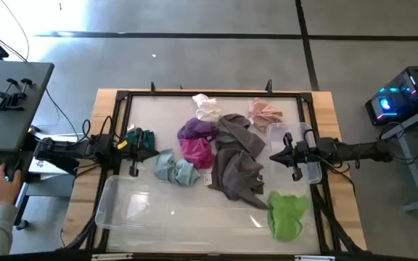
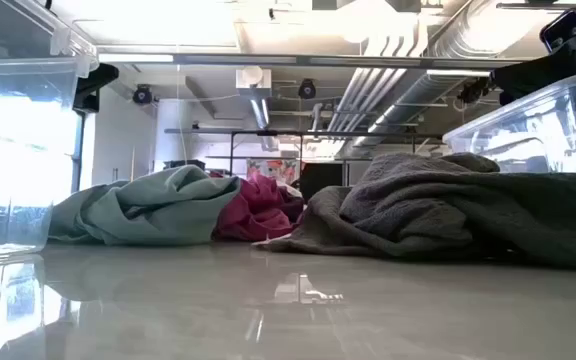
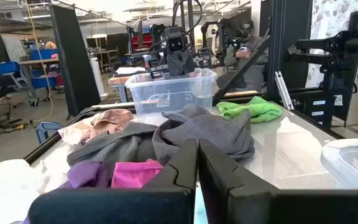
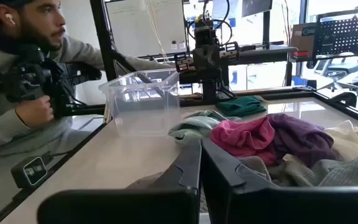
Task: Sort microfiber towel by color & place in baskets
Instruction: Put the white microfiber towel into the bottom transparent bin
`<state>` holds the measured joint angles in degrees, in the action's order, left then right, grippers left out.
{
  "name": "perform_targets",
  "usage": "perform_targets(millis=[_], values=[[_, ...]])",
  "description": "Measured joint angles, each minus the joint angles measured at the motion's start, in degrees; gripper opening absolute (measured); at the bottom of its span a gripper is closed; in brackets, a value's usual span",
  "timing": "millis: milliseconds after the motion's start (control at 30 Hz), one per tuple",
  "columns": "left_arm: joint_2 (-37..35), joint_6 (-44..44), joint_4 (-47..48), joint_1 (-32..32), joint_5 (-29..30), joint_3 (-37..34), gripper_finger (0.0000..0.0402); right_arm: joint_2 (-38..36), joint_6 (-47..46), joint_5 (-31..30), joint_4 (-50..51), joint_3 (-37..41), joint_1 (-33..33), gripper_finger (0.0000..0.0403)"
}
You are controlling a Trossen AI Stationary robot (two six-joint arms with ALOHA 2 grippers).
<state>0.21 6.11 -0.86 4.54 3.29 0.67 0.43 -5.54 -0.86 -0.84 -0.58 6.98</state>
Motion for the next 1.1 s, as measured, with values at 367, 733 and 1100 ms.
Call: perform_targets(millis=[367,733,1100], values=[[-0.01,0.47,-0.02,-1.92,0.09,0.0,0.0005,0.0,0.02,-0.01,0.0,0.01,0.02,0.0],[0.0,-4.42,-0.2,-6.08,0.2,-0.04,0.0005,0.0,0.01,-0.02,0.0,0.01,0.01,0.0],[0.0,-4.39,-0.27,-6.08,0.33,-0.04,0.0005,0.0,0.01,-0.01,0.0,0.02,0.02,0.0]])
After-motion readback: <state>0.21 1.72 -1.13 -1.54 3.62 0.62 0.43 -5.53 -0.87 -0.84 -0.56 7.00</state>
